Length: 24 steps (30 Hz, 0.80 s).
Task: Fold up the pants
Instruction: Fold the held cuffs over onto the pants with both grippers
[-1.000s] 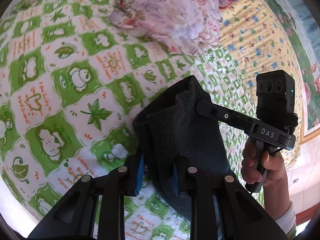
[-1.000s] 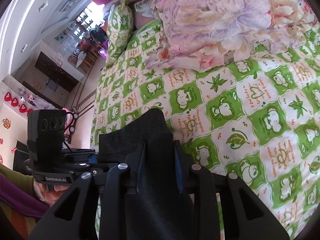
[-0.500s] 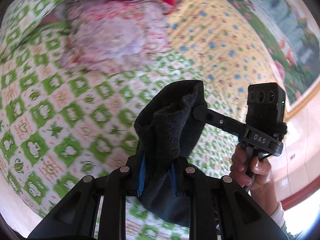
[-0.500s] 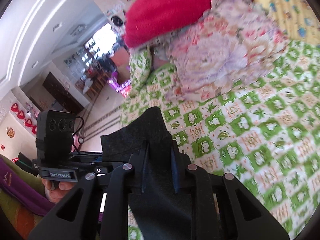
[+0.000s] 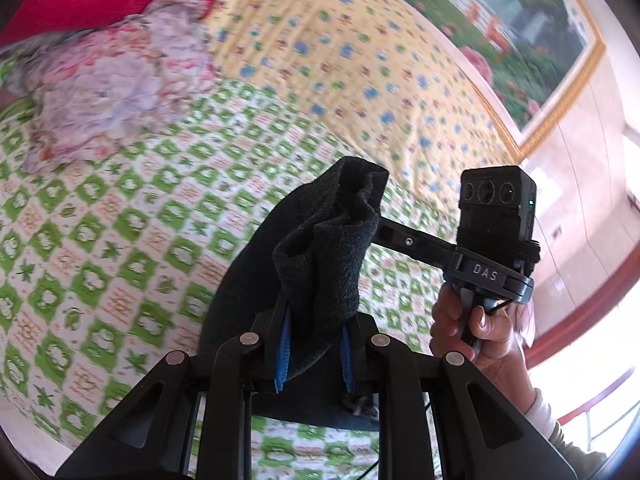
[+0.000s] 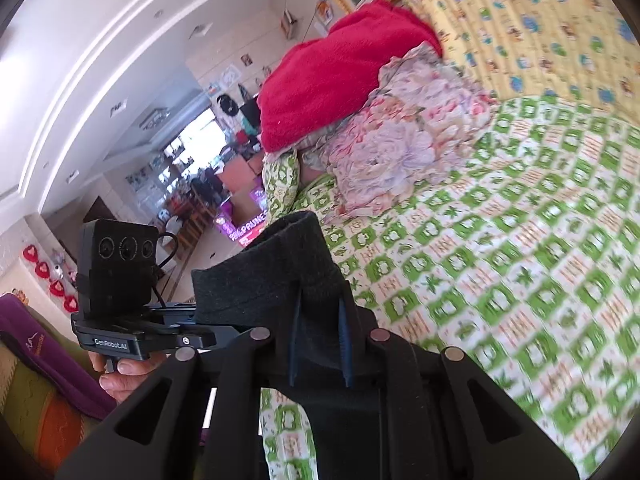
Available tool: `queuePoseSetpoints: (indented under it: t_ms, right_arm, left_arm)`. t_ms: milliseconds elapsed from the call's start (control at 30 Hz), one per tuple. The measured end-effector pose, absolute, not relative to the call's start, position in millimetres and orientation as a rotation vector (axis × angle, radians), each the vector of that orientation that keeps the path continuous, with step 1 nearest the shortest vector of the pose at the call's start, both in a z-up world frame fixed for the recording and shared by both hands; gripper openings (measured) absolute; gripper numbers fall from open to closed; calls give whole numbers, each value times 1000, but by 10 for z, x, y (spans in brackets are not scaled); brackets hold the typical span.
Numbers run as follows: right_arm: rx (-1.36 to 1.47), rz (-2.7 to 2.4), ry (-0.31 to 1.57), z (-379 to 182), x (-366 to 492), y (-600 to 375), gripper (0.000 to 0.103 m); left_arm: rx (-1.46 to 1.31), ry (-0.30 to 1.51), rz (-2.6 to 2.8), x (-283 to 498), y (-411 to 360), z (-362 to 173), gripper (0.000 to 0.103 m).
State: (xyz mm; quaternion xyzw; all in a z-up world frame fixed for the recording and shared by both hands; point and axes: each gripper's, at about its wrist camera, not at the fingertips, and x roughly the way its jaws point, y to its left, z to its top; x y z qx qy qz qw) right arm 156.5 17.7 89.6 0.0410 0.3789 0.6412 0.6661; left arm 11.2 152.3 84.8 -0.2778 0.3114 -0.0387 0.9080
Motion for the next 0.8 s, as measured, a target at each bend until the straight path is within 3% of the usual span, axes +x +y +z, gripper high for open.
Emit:
queuePoseSetpoints:
  t_ms: [800]
  right_arm:
    - [347,1254,812,328,1399,-1348,17]
  left_arm:
    - [-358,805,-293,457,37,570,20]
